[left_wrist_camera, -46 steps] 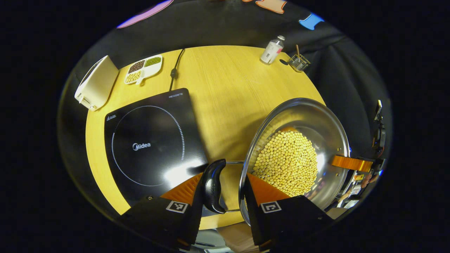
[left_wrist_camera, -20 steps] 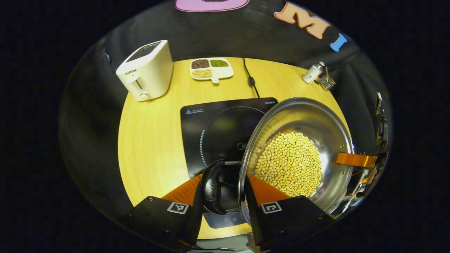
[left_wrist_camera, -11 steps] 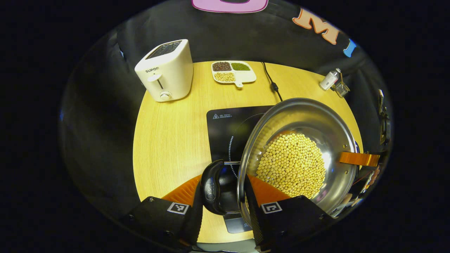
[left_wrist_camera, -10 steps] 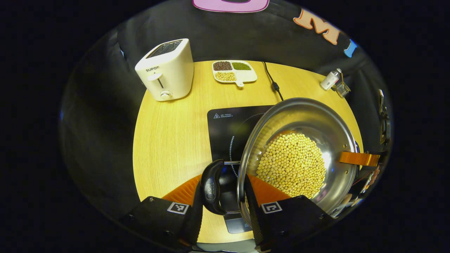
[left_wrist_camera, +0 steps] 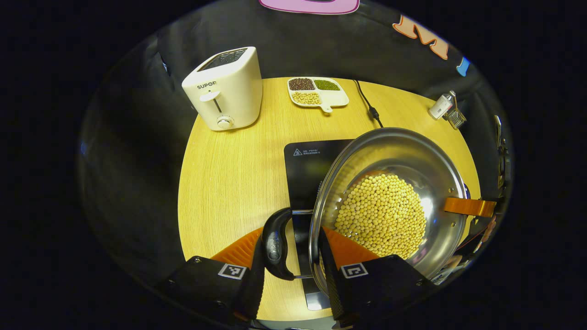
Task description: First push the handle of the pot to place it horizontally, then grasp the pot with both hands and set it on the induction cooktop.
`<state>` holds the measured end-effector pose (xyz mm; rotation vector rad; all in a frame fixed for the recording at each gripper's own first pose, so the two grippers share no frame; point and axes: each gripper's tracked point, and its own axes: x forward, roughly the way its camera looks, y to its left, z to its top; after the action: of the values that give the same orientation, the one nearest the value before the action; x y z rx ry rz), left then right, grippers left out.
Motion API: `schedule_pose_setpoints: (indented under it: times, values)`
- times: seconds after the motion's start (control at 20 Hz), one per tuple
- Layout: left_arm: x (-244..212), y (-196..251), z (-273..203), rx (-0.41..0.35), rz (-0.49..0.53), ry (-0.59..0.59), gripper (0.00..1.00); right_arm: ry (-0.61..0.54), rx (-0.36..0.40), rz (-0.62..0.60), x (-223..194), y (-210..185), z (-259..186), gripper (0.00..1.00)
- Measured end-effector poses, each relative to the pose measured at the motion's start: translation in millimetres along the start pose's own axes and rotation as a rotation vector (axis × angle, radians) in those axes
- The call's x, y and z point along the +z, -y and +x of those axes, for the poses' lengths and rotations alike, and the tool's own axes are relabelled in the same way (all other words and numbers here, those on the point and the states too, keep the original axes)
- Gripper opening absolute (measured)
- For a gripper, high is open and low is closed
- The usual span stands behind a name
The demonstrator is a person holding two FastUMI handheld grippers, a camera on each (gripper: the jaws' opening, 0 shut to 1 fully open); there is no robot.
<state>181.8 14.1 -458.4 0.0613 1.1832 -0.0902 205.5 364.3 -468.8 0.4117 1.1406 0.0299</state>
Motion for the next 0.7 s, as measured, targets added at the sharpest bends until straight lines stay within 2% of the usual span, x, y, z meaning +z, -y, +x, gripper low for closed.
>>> schedule_pose_setpoints:
  times: [0.1,0.15,0.2,0.45,0.5,0.55,0.7]
  values:
    - [1.7,-0.9,0.8,0.002,0.010,0.006,0.60,0.000,-0.003,0.005,-0.6,-0.3,3.1,0.47]
    - [2.9,-1.1,-0.7,0.003,0.013,0.009,0.60,-0.001,0.001,0.009,-2.1,0.7,2.7,0.40]
    - [3.1,-1.3,-0.9,0.004,0.015,0.012,0.60,-0.003,0.005,0.012,-2.1,0.4,2.2,0.47]
    - [1.9,-1.4,-2.4,-0.006,0.022,0.015,0.62,-0.008,0.014,0.002,-2.4,-0.3,3.2,0.46]
    - [1.7,-1.3,-2.3,-0.007,0.022,0.017,0.63,-0.007,0.016,-0.001,-2.4,-0.2,3.0,0.41]
    - [1.0,-1.6,-2.7,-0.008,0.022,0.016,0.64,-0.006,0.016,-0.003,-2.1,-0.2,3.0,0.46]
    - [0.3,-0.8,-3.6,-0.007,0.023,0.012,0.63,-0.010,0.015,-0.002,-2.8,-0.2,3.2,0.46]
